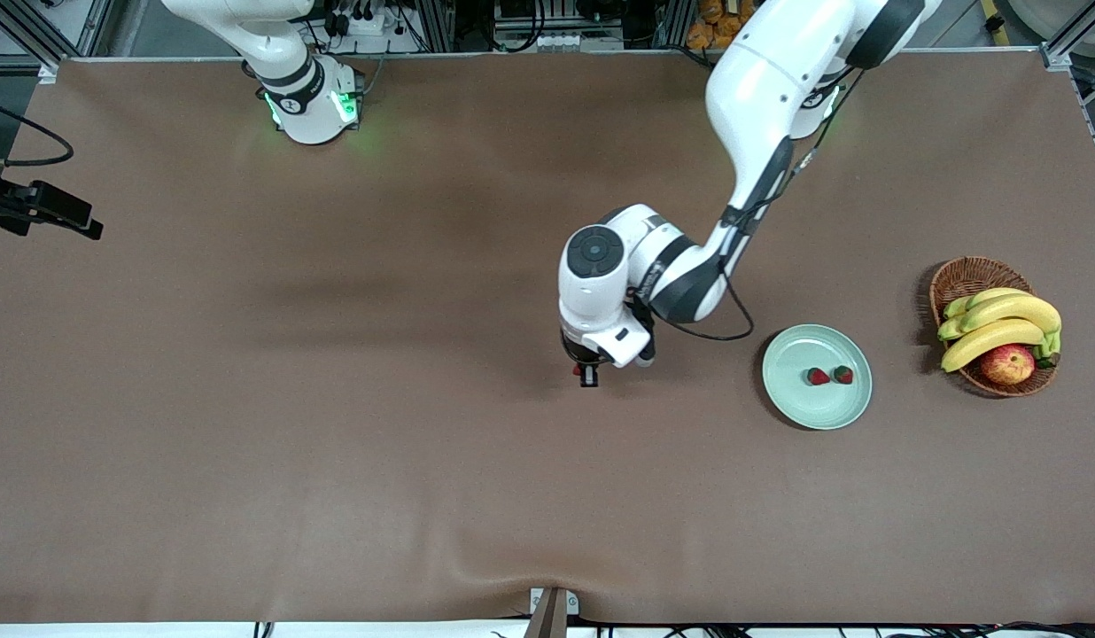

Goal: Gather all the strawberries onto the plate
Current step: 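Lift the strawberry and carry it over the plate with the left gripper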

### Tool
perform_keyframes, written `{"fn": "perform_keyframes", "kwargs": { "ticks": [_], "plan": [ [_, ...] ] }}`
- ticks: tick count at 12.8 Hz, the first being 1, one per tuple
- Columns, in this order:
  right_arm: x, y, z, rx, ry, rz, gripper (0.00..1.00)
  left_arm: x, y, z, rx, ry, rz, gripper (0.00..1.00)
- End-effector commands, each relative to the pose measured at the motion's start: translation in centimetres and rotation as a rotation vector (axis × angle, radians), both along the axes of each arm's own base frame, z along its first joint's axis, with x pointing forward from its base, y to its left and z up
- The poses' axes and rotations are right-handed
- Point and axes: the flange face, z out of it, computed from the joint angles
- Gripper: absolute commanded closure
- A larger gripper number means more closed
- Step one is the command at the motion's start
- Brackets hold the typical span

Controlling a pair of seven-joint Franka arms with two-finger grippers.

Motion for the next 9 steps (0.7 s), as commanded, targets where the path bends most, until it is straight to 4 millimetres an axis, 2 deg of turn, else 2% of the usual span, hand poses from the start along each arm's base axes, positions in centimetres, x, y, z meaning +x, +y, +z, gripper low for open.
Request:
{"fn": "perform_keyframes", "kwargs": {
  "ticks": [1,3,5,7,9],
  "plan": [
    [-0.1,-0.2,-0.1,-0.008,0.010,-0.004,0.00,1.7,4.1,7.5,-0.062,0.025,-0.064,1.00],
    [-0.1,-0.2,-0.1,-0.008,0.010,-0.004,0.00,2.9,7.9,12.3,-0.116,0.049,-0.124,1.00],
    [-0.1,-0.2,-0.2,-0.008,0.011,-0.004,0.00,3.7,11.7,15.8,-0.162,0.084,-0.199,1.00],
    [-0.1,-0.3,-0.2,-0.008,0.011,-0.006,0.00,4.1,16.2,17.8,-0.162,0.134,-0.301,1.00],
    [-0.1,-0.3,-0.2,-0.008,0.011,-0.006,0.00,4.2,19.5,19.1,-0.142,0.166,-0.396,1.00]
  ]
}}
